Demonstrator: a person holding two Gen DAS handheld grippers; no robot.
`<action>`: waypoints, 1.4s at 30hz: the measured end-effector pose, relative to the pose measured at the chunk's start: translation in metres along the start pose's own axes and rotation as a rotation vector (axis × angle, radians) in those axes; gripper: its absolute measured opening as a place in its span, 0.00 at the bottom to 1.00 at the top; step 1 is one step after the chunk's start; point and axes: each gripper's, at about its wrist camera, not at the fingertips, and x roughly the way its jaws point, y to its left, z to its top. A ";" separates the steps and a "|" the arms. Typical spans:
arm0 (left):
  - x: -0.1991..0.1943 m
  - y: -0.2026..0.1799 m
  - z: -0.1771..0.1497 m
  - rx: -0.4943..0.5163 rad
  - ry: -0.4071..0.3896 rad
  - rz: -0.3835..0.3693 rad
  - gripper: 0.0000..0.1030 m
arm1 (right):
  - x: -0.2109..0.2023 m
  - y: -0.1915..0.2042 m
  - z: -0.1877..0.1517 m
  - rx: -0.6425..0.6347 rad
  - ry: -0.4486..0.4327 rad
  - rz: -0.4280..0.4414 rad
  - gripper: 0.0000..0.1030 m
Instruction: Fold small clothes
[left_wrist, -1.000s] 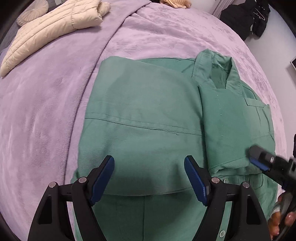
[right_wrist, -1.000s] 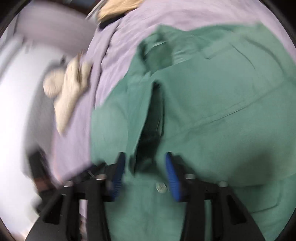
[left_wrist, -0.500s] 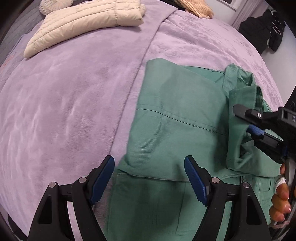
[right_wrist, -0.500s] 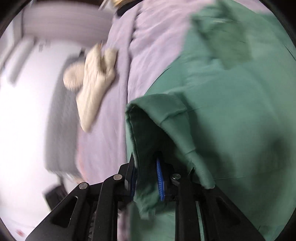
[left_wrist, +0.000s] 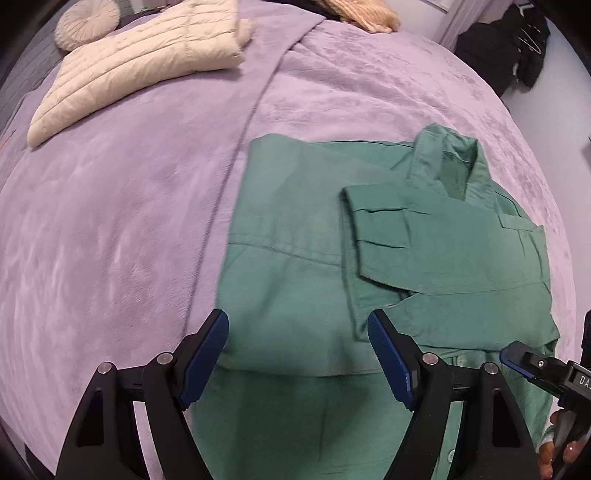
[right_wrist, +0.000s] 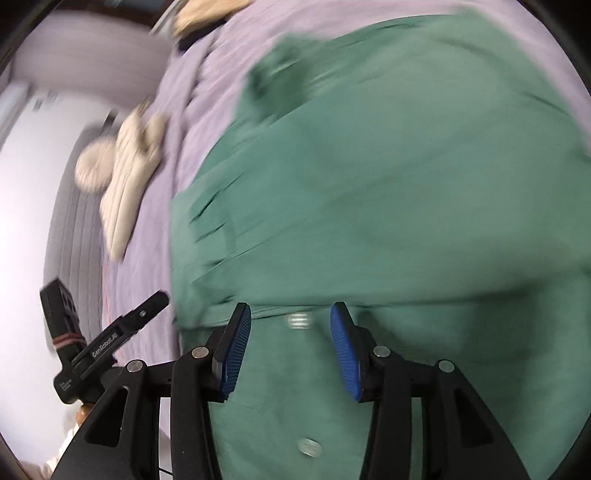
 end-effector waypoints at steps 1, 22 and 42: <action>0.002 -0.014 0.004 0.031 0.003 -0.014 0.76 | -0.016 -0.018 0.005 0.051 -0.041 -0.006 0.50; 0.121 -0.384 0.096 0.574 0.122 -0.161 0.76 | -0.045 -0.161 0.039 0.569 -0.252 0.426 0.55; 0.109 -0.426 0.085 0.619 0.021 -0.148 0.04 | -0.082 -0.198 0.028 0.543 -0.346 0.215 0.00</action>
